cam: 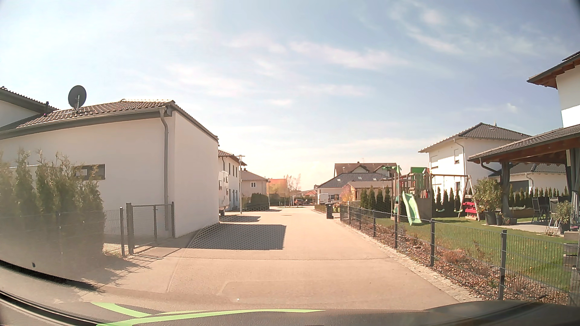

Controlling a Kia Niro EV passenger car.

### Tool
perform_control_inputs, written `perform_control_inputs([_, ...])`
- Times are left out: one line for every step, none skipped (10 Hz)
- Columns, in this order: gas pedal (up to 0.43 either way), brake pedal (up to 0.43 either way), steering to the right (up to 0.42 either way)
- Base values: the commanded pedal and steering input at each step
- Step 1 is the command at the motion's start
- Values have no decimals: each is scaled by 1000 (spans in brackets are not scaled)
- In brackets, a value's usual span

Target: Follow the waypoints while adhering to traffic rules and regulations

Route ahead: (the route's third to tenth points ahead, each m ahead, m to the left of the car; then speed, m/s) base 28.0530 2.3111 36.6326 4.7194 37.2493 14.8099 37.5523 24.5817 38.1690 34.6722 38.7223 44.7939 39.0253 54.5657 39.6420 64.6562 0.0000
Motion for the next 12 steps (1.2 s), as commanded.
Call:
perform_control_inputs([0,402,0])
perform_control_inputs([0,402,0])
perform_control_inputs([0,402,0])
perform_control_inputs([0,402,0])
perform_control_inputs([0,402,0])
perform_control_inputs([0,402,0])
perform_control_inputs([0,402,0])
perform_control_inputs([0,402,0])
perform_control_inputs([0,402,0])
perform_control_inputs([0,402,0])
perform_control_inputs([0,402,0])
perform_control_inputs([0,402,0])
